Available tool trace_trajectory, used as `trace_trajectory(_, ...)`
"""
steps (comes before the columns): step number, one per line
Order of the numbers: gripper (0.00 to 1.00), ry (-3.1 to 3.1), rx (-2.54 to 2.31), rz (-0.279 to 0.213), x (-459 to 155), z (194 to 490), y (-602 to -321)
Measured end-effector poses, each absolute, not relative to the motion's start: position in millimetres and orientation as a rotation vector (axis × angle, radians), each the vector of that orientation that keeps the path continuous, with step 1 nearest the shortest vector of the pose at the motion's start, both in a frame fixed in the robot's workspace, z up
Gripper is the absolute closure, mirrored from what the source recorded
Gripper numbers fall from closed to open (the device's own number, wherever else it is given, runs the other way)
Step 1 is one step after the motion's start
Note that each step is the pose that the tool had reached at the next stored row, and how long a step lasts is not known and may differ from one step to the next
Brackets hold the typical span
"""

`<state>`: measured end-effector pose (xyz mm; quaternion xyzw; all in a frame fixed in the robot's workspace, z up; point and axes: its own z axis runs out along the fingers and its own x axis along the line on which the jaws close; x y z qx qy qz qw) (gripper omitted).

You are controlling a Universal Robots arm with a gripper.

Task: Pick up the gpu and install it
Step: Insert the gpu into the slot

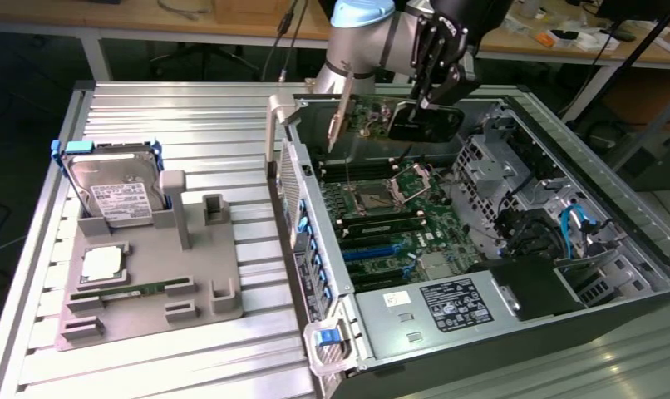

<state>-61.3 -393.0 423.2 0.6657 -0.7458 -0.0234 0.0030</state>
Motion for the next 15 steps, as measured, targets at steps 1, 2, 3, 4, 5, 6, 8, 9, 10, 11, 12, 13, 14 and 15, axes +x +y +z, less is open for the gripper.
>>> trace_trajectory(1,0.73,-2.335,2.091,-0.074,-61.3,423.1,-392.7)
trace_trajectory(2,0.73,-2.330,2.097,-0.074,-61.3,423.1,-392.3)
trace_trajectory(3,0.73,-2.326,2.101,-0.073,-61.3,423.0,-392.1)
trace_trajectory(4,0.73,-2.322,2.106,-0.073,-61.3,423.0,-391.8)
trace_trajectory(5,0.73,-2.317,2.110,-0.073,-61.3,423.0,-391.6)
trace_trajectory(6,0.73,-2.312,2.116,-0.073,-61.3,423.0,-391.2)
trace_trajectory(8,0.73,-2.300,2.129,-0.073,-61.3,422.9,-390.8)
trace_trajectory(9,0.73,-2.296,2.133,-0.073,-61.3,422.9,-390.7)
trace_trajectory(10,0.73,-2.293,2.136,-0.073,-61.3,422.9,-390.7)
trace_trajectory(11,0.73,-2.293,2.136,-0.073,-61.3,422.9,-390.7)
trace_trajectory(12,0.73,-2.293,2.136,-0.073,-61.3,422.9,-390.7)
trace_trajectory(13,0.73,-2.293,2.136,-0.073,-61.2,422.7,-390.6)
trace_trajectory(14,0.73,-2.293,2.137,-0.073,-61.2,422.1,-390.6)
trace_trajectory(15,0.73,-2.292,2.137,-0.073,-61.2,421.4,-390.6)
